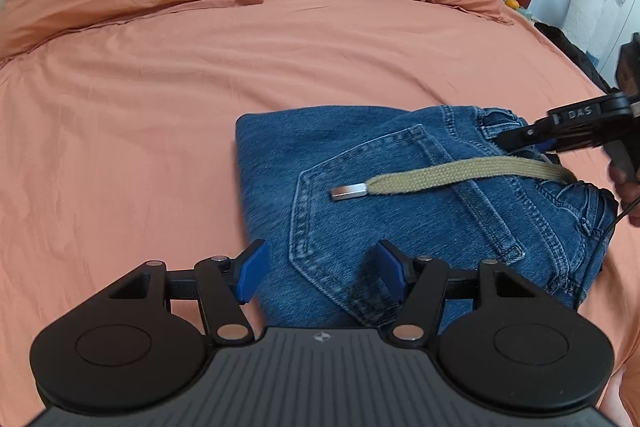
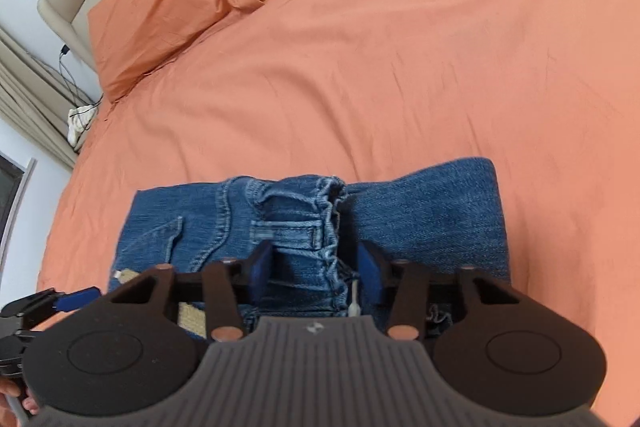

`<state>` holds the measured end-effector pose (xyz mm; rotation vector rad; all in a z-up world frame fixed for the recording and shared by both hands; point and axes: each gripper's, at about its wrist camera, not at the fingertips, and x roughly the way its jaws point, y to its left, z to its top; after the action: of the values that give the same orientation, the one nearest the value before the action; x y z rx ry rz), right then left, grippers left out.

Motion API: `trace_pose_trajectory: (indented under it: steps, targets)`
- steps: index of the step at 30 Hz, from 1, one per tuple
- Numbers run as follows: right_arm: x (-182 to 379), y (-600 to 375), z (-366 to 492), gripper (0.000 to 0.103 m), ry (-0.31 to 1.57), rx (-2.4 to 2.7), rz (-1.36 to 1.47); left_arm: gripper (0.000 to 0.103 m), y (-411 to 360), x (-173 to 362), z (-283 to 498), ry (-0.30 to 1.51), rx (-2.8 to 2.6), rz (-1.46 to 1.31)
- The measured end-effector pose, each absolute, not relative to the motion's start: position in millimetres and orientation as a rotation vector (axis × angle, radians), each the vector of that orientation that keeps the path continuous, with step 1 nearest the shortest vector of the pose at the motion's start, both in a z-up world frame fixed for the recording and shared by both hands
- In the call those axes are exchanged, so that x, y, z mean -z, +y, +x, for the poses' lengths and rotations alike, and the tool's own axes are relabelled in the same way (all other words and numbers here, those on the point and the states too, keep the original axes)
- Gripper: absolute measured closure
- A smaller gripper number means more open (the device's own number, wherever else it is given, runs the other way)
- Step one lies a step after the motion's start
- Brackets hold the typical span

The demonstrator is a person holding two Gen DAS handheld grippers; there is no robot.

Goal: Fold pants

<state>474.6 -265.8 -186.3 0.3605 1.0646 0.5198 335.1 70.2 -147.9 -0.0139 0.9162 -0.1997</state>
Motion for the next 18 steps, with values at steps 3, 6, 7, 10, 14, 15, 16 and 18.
trace_pose_trajectory:
  steps: [3, 6, 7, 10, 14, 15, 16, 18]
  targets:
    - [152.7, -257.5, 464.2, 0.09, 1.011, -0.555, 0.303, 0.031, 74.3, 147.3, 332.1, 0.908, 0.189, -0.03]
    - [104.9, -246.8, 443.4, 0.093, 0.933, -0.61, 0.247, 0.032, 75.6, 142.3, 327.8, 0.897, 0.172, -0.048]
    - [89.5, -245.2, 436.5, 0.093, 0.922, -0.631, 0.257, 0.033, 75.2, 139.0, 325.2, 0.892, 0.178, -0.055]
    - [50.9, -250.2, 411.0, 0.094, 0.898, -0.676, 0.316, 0.035, 71.1, 128.0, 316.4, 0.868, 0.202, -0.062]
    - [43.4, -277.9, 390.7, 0.094, 0.912, -0.567, 0.373, 0.035, 64.4, 111.9, 307.0, 0.843, 0.258, -0.07]
    - [53.1, -288.4, 390.4, 0.095, 0.939, -0.528, 0.396, 0.035, 62.3, 108.9, 305.8, 0.839, 0.268, -0.069]
    - [65.5, -297.6, 391.0, 0.095, 0.968, -0.489, 0.41, 0.035, 60.1, 106.7, 306.1, 0.839, 0.275, -0.067]
    - [96.0, -313.2, 393.0, 0.095, 1.015, -0.422, 0.44, 0.036, 55.4, 104.3, 308.9, 0.847, 0.285, -0.058]
